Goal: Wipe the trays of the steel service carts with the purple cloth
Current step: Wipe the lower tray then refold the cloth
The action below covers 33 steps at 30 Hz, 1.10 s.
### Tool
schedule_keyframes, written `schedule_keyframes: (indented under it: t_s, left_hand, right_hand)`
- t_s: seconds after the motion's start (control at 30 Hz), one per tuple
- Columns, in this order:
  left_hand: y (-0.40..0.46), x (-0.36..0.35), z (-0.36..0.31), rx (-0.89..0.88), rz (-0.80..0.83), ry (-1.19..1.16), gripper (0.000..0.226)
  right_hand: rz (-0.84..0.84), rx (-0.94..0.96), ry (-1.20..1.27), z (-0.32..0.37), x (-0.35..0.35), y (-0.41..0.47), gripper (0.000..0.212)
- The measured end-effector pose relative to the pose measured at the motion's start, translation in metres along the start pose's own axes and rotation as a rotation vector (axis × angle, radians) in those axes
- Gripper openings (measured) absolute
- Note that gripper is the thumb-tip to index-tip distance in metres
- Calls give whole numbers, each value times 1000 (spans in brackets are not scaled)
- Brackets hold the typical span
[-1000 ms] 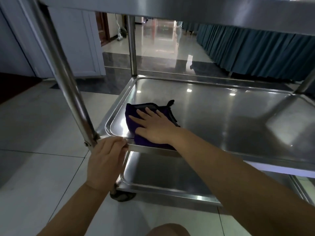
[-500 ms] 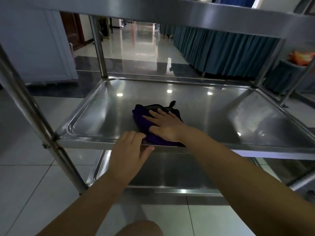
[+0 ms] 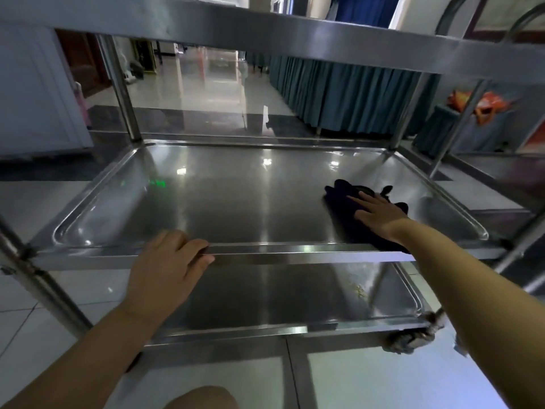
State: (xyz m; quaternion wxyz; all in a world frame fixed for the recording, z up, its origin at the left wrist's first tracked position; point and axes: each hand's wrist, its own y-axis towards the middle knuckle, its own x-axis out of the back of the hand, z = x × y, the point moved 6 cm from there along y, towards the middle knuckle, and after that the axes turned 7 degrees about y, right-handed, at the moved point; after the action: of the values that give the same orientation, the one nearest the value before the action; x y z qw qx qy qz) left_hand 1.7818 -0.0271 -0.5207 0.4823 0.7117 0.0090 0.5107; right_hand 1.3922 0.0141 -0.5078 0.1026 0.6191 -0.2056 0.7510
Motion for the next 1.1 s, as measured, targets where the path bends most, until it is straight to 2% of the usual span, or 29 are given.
schedule_keyframes:
  t_s: [0.03, 0.1, 0.2, 0.3, 0.47, 0.67, 0.87, 0.97, 1.1]
  left_hand:
    - [1, 2, -1, 4, -10, 13, 48]
    - [4, 2, -6, 7, -22, 28, 38]
    - [11, -6, -22, -27, 8, -27, 39]
    - [14, -14, -26, 55, 15, -144, 38]
    - [8, -13, -13, 140, -16, -197, 36]
    - [4, -11, 1, 132, 11, -192, 36]
    - [1, -15, 6, 152, 94, -168, 40]
    - [2, -12, 7, 132, 98, -147, 39]
    - [7, -5, 3, 70, 64, -116, 36]
  right_hand:
    - [4, -42, -36, -10, 1, 1, 62]
    - [-5, -112, -12, -13, 2, 0, 54]
    - [-15, -141, 64, 4, 0, -3, 52]
    - [-6, -126, 89, 27, -6, -1, 53]
    - [16, 17, 57, 91, -19, 7, 52]
    - [64, 303, 73, 215, -40, 18, 54]
    - [98, 501, 22, 320, -53, 32, 55]
    - [66, 514, 8, 318, -52, 39, 54]
    - [23, 416, 85, 261, -37, 53, 51]
